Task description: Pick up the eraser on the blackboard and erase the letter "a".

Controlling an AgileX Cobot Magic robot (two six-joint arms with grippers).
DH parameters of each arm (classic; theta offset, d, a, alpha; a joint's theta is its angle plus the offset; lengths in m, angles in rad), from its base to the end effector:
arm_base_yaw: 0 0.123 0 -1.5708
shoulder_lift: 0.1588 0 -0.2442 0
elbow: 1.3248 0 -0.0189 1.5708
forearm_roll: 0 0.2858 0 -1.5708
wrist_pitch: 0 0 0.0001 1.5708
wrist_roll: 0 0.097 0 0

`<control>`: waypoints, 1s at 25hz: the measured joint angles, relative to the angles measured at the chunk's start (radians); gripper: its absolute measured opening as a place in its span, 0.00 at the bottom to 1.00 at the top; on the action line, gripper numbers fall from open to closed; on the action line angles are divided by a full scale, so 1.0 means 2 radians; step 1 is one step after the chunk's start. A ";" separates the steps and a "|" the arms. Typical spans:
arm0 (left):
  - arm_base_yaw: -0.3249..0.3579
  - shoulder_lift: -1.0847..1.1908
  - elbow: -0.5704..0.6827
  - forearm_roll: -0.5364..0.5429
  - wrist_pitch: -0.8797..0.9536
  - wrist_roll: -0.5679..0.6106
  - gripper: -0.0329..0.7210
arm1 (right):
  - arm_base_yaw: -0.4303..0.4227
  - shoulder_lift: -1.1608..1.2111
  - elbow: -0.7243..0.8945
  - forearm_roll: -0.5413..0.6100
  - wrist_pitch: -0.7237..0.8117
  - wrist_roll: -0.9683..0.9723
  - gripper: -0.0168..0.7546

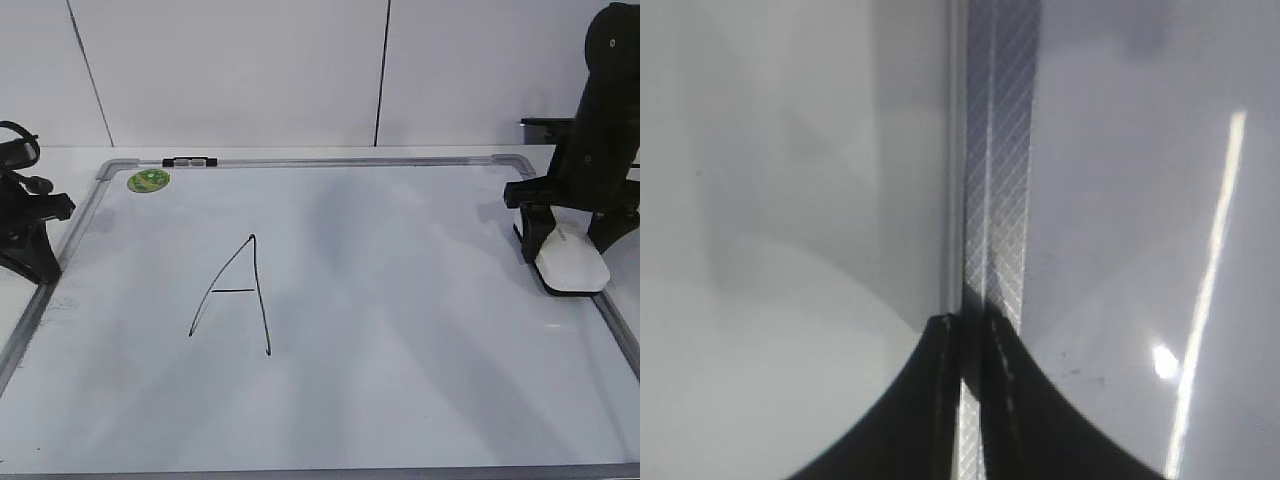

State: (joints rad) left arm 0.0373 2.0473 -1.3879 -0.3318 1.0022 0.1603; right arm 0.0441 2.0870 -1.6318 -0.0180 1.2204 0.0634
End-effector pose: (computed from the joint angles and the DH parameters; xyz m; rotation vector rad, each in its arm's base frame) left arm 0.3981 -0.0118 0.0874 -0.0885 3.0864 -0.4318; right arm 0.4239 0.0171 0.1315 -0.0203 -3.1247 0.0278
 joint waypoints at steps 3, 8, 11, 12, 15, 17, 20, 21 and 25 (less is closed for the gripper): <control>0.000 0.000 0.000 0.000 0.000 0.000 0.07 | 0.000 0.000 0.000 0.000 0.000 0.000 0.72; 0.000 0.000 0.000 0.000 0.000 0.000 0.07 | 0.000 0.000 0.000 0.000 0.000 0.000 0.72; 0.000 0.000 0.000 0.000 0.000 0.000 0.07 | 0.000 0.000 0.000 0.000 -0.001 0.000 0.72; 0.000 0.000 0.000 0.000 0.000 0.000 0.07 | 0.000 0.000 0.000 0.000 -0.002 0.000 0.72; 0.000 0.000 0.000 0.000 0.000 0.000 0.07 | 0.000 0.000 0.000 0.000 -0.005 0.000 0.72; 0.000 0.000 0.000 0.000 0.000 0.000 0.07 | 0.000 0.000 0.000 0.000 -0.006 0.000 0.72; 0.000 0.000 0.000 0.000 0.000 0.000 0.07 | 0.000 0.002 0.000 0.002 -0.006 0.000 0.72; 0.000 0.000 0.000 0.000 0.000 0.000 0.07 | 0.000 0.004 0.000 0.004 -0.006 0.000 0.72; 0.000 0.000 0.000 0.000 0.000 0.000 0.07 | 0.000 0.009 0.000 0.009 -0.006 0.000 0.72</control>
State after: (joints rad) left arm 0.0373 2.0473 -1.3879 -0.3318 1.0022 0.1603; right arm 0.0441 2.1054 -1.6318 0.0000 1.2077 0.0634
